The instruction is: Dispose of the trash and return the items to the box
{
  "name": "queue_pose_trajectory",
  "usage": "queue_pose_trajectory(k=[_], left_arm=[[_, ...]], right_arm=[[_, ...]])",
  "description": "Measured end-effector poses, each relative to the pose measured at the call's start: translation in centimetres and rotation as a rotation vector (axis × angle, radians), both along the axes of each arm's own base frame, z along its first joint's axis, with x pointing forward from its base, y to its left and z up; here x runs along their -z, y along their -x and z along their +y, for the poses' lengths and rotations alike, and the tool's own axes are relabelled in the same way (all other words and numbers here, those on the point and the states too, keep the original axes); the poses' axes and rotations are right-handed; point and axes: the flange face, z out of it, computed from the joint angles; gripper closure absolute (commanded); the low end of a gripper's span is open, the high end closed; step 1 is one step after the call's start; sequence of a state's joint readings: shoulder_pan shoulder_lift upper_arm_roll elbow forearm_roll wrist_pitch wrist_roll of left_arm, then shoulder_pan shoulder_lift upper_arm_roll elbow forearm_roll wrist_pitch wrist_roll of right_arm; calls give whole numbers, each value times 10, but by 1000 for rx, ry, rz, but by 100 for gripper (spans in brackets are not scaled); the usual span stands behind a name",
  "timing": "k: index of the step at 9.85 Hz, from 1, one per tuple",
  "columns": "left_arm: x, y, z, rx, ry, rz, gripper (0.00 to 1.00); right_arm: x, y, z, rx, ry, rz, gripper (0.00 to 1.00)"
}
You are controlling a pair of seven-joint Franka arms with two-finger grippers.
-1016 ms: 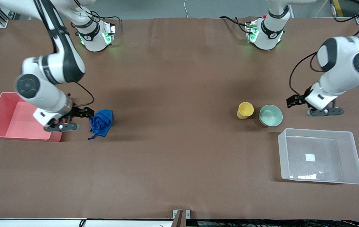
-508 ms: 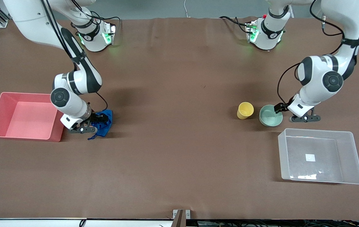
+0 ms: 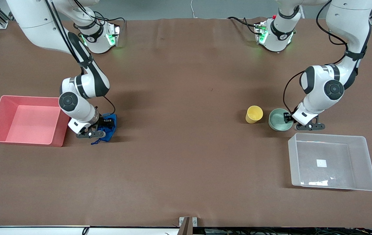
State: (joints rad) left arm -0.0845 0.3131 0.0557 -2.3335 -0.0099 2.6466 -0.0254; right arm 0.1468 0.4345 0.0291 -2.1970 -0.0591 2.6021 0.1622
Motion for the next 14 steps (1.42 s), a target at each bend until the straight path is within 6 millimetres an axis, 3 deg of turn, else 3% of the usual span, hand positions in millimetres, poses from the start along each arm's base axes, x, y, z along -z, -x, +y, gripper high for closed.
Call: queue_pose_trajectory(k=[2, 3, 4, 6, 7, 8, 9, 10, 11, 12, 14], left_arm=[[-6, -2, -1, 1, 1, -15, 100], [-21, -3, -1, 1, 4, -31, 100], [-42, -1, -1, -1, 7, -22, 100], [-108, 4, 0, -4, 16, -17, 100], [-142, 0, 3, -9, 20, -63, 100], [-169, -11, 8, -19, 22, -114, 100], [-186, -29, 16, -33, 20, -154, 100], [-191, -51, 22, -44, 14, -177, 100], [-190, -77, 30, -61, 11, -193, 100], [-186, -103, 42, -81, 11, -206, 100], [-170, -152, 63, -91, 24, -202, 100]], right_arm=[[-6, -4, 0, 28, 6, 15, 99], [-19, -11, -2, 37, 18, 50, 99], [-48, -24, -6, 50, 35, 94, 99], [-148, -52, -29, 95, 59, 146, 99], [-203, -59, -50, 105, 63, 151, 99], [-248, -58, -81, 91, 62, 146, 99], [-275, -53, -123, 62, 59, 140, 98], [-284, -46, -170, 32, 56, 138, 98], [-281, -38, -217, 22, 54, 146, 98], [-267, -31, -249, 25, 56, 137, 97], [-213, -23, -270, 16, 73, 87, 95]])
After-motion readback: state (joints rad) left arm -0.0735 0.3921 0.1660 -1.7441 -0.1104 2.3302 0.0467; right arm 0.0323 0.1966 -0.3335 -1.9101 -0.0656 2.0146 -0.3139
